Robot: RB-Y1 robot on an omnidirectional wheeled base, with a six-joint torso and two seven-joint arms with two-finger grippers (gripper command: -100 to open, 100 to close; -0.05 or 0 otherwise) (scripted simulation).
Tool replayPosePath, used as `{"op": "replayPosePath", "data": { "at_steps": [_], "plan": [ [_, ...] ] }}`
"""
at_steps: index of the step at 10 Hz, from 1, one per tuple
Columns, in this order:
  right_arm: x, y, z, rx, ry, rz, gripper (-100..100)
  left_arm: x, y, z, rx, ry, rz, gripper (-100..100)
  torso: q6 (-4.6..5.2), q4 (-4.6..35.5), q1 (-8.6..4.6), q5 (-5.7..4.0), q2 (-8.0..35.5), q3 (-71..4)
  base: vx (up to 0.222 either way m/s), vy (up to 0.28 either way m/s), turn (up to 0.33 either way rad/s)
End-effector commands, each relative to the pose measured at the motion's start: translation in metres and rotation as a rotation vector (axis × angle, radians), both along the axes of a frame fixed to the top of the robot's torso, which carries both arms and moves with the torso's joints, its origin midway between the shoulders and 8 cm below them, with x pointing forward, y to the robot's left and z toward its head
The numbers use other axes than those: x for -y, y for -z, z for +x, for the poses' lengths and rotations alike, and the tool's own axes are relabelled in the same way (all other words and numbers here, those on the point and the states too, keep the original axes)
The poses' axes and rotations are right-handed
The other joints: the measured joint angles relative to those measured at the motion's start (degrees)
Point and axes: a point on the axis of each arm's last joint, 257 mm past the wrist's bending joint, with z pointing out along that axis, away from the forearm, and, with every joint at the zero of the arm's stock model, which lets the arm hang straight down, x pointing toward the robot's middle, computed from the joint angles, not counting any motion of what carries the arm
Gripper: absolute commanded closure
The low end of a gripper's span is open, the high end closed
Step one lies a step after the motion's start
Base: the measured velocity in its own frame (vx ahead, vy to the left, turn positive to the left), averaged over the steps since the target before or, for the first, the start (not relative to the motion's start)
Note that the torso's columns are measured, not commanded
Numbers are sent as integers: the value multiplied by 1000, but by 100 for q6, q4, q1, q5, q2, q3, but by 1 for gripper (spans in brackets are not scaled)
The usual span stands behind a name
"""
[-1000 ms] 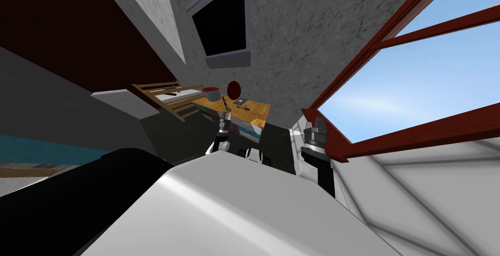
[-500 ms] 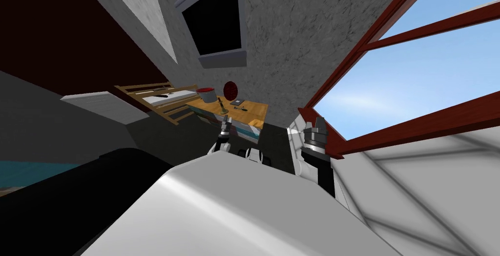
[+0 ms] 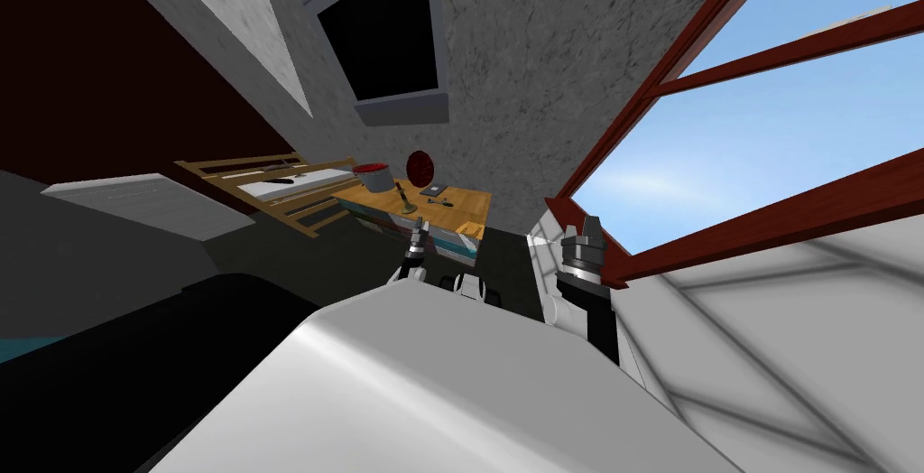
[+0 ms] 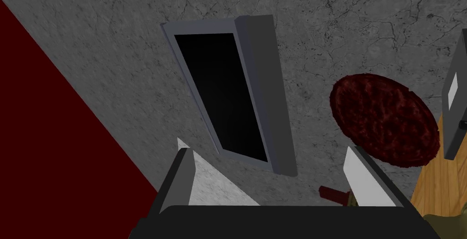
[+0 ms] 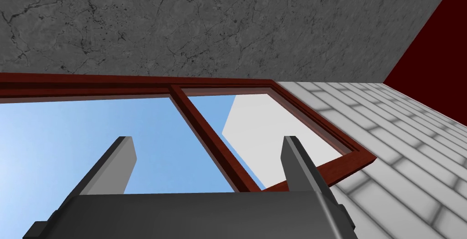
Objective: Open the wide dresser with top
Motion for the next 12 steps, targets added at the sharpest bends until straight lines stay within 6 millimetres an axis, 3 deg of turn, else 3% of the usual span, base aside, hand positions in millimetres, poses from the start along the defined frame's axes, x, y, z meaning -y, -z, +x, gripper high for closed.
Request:
{"op": "replayPosePath", "data": {
  "at_steps": [1, 12],
  "plan": [
    [0, 0, 0, 0, 0, 0, 0, -3, 23, 0, -34, -13, 0, -100, -3, 0, -1, 0, 2, 0, 41, 18, -103],
    [0, 0, 0, 0, 0, 0, 0, -13, 120, -10, -216, -61, -2, -100, 2, 0, -2, 0, 0, 0, 37, 18, -94]
  ]
}}
